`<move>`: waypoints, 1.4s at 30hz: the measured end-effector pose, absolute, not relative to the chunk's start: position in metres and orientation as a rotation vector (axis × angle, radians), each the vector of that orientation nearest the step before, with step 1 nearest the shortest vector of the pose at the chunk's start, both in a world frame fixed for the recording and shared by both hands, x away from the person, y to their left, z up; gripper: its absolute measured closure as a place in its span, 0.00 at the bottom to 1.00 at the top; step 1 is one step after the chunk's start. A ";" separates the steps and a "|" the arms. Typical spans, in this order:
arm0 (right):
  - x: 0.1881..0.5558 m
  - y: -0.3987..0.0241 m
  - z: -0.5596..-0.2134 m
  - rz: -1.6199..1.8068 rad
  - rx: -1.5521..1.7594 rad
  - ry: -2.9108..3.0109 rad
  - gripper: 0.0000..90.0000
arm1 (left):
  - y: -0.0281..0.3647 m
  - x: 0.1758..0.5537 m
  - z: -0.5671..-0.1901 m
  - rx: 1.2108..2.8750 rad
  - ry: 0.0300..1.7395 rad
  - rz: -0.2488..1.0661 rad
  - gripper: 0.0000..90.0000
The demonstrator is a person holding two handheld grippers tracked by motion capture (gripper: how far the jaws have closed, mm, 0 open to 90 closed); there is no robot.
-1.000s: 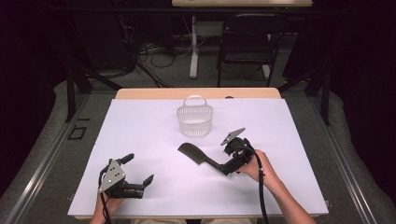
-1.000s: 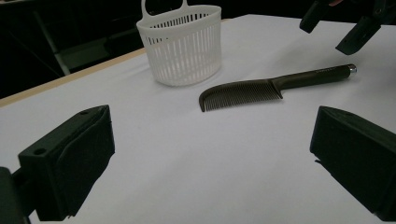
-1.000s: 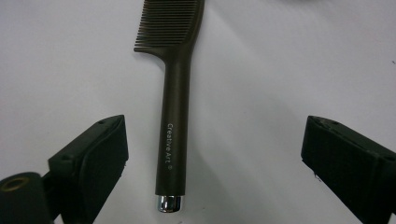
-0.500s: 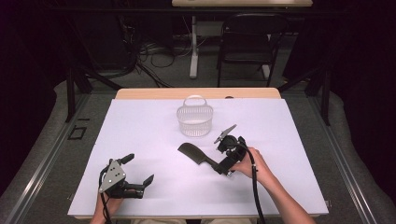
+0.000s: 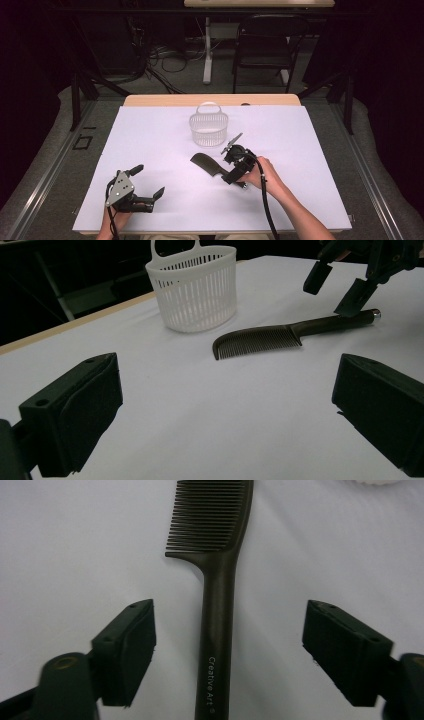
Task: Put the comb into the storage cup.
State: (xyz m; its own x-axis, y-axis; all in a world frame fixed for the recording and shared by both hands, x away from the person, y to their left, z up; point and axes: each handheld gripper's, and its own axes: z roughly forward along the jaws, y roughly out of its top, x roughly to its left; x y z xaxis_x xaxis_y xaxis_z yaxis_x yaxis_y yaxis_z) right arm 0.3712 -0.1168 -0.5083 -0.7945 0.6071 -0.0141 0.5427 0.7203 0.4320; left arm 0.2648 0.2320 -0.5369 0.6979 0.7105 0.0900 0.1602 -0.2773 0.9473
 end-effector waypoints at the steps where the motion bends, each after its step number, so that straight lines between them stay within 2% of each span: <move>1: 0.372 -0.116 -0.509 0.617 0.922 2.771 0.31 | 0.232 0.265 -0.537 1.804 0.691 0.621 0.00; 3: 0.373 -0.111 -0.509 0.591 0.911 2.783 0.40 | 0.232 0.265 -0.537 1.806 0.687 0.624 0.00; 4: 0.373 -0.111 -0.509 0.591 0.911 2.783 0.40 | 0.232 0.265 -0.537 1.808 0.685 0.623 0.00; 5: 0.374 -0.108 -0.509 0.579 0.906 2.794 0.48 | 0.232 0.265 -0.537 1.809 0.683 0.624 0.00; 6: 0.374 -0.108 -0.509 0.579 0.906 2.794 0.48 | 0.232 0.265 -0.537 1.809 0.683 0.624 0.00; 9: 0.377 -0.102 -0.511 0.549 0.904 2.811 0.57 | 0.232 0.265 -0.537 1.808 0.685 0.624 0.00; 15: 0.381 -0.095 -0.516 0.487 0.893 2.838 0.66 | 0.232 0.265 -0.537 1.806 0.686 0.623 0.00; 42: 0.388 -0.087 -0.530 0.415 0.959 2.839 0.80 | 0.233 0.265 -0.536 1.808 0.682 0.623 0.00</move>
